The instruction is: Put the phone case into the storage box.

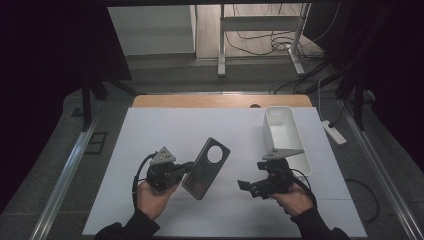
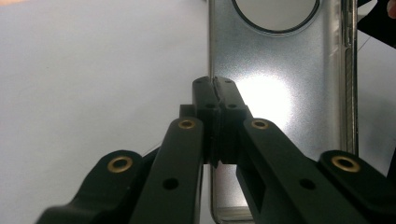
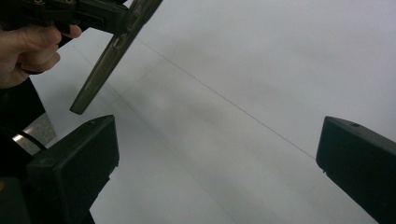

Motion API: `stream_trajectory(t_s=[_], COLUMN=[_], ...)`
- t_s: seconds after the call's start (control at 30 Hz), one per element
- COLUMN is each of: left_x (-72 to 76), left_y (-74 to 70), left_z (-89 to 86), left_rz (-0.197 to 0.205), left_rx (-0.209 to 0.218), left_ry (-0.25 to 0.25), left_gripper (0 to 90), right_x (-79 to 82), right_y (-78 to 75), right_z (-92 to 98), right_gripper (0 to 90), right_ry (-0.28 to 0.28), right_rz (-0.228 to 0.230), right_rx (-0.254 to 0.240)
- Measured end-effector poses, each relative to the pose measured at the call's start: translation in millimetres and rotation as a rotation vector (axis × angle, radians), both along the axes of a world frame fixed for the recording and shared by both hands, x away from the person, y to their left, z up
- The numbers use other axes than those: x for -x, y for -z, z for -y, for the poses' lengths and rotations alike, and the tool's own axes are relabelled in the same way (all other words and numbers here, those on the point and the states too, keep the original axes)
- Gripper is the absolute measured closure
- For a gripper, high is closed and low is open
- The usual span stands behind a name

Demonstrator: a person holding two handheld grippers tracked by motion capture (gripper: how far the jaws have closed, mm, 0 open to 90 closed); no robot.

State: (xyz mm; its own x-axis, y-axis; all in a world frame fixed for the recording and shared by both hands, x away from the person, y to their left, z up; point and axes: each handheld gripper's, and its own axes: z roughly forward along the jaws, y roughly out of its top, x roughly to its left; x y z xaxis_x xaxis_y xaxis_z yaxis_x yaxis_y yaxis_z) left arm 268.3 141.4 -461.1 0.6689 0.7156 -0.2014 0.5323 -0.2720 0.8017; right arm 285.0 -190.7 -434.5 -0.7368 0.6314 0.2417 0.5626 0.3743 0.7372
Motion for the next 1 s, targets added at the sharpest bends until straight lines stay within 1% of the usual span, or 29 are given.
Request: stream_trajectory(t_s=[0.13, 0.23, 0.4, 0.47, 0.57, 0.83, 1.0], left_x=[-0.8, -0.9, -1.1, -1.1, -1.0, -1.2, -1.4], left_y=[0.6, 1.2, 2.1, 2.3, 2.2, 3.1, 3.6], left_z=[2.0, 4.3, 8.8, 10.2, 11.7, 16.6, 20.1], left_rz=[-0.004, -0.009, -0.008, -0.010, -0.008, -0.010, -0.011], left_rx=[0.002, 0.004, 0.001, 0.003, 0.001, -0.004, -0.008], left_ry=[0.001, 0.001, 0.004, 0.007, 0.008, 0.013, 0.023], left_gripper=[89.1, 89.1, 89.1, 89.1, 89.1, 89.1, 89.1], right_x=[-0.7, -1.8, -4.0, -4.6, -4.9, -6.5, -8.3], right_y=[-0.4, -1.4, -2.7, -3.0, -2.9, -2.1, -0.8], right_z=[-6.2, -10.8, -17.4, -21.8, -24.4, -32.4, -38.2], right_gripper=[0.0, 0.0, 0.0, 0.0, 0.0, 0.0, 0.0], right_ry=[0.000, 0.007, 0.003, -0.001, -0.003, -0.012, -0.016], right_rz=[-0.007, -0.012, -0.024, -0.028, -0.030, -0.017, -0.027], right_rx=[0.005, 0.000, -0.018, -0.017, -0.018, -0.019, -0.020])
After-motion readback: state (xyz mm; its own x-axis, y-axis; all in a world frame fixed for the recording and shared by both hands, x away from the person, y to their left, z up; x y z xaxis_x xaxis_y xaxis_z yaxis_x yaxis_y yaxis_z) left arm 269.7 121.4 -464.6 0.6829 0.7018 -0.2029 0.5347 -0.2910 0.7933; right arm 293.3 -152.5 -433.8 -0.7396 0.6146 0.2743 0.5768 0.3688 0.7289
